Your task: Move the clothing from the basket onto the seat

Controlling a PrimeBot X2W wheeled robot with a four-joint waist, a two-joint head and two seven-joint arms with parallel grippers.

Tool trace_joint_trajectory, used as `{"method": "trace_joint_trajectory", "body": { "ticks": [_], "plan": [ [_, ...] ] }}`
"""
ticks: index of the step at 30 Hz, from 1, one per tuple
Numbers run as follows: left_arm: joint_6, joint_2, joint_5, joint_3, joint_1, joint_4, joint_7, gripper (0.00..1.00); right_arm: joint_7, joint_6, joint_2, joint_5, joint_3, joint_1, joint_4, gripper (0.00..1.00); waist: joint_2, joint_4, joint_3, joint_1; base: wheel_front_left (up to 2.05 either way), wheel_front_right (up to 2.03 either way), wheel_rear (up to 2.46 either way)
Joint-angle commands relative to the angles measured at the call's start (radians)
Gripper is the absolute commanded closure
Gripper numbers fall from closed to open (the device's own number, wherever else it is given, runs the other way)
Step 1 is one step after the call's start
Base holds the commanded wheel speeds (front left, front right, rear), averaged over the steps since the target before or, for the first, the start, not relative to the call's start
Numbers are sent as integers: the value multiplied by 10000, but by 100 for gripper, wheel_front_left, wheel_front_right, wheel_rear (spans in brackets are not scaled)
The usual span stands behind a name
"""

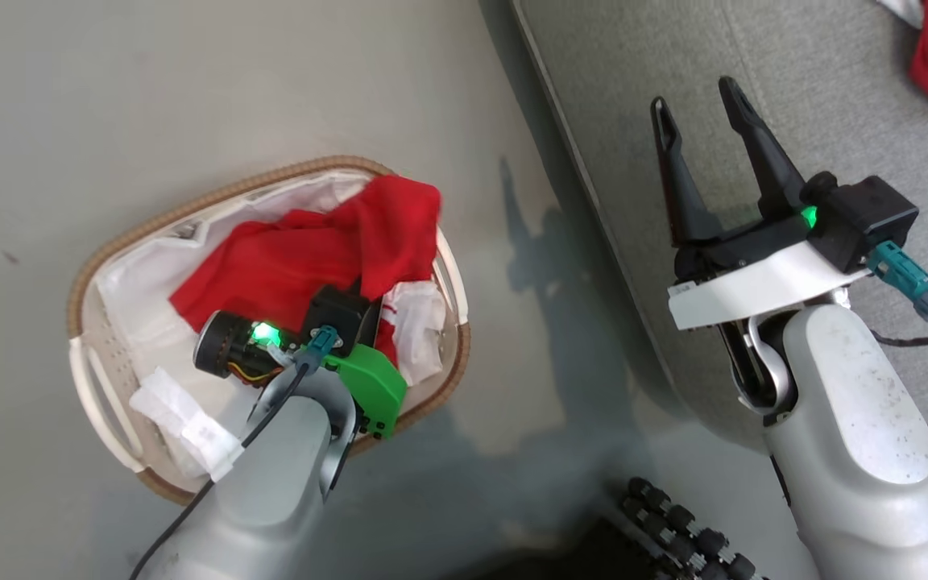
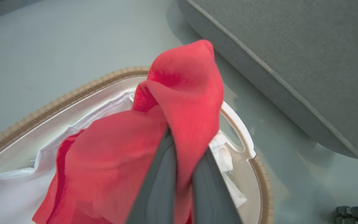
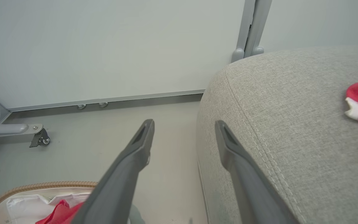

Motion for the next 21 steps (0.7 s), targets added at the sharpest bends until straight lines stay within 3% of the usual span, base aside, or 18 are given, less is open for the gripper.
{"method": "trace_joint_trajectory", "body": {
  "ticks": [1,21],
  "plan": [
    [-9,41,-181,46,302,-245,3,100,-1,-11,-78,-30,-40,242,105,0,0,476,-932,0,0,0,0],
    [184,37,-880,929,2831,-3987,-2,100,-1,-11,-350,-270,-393,2455,1002,0,0,2383,-4688,0,0,0,0]
  ]
}}
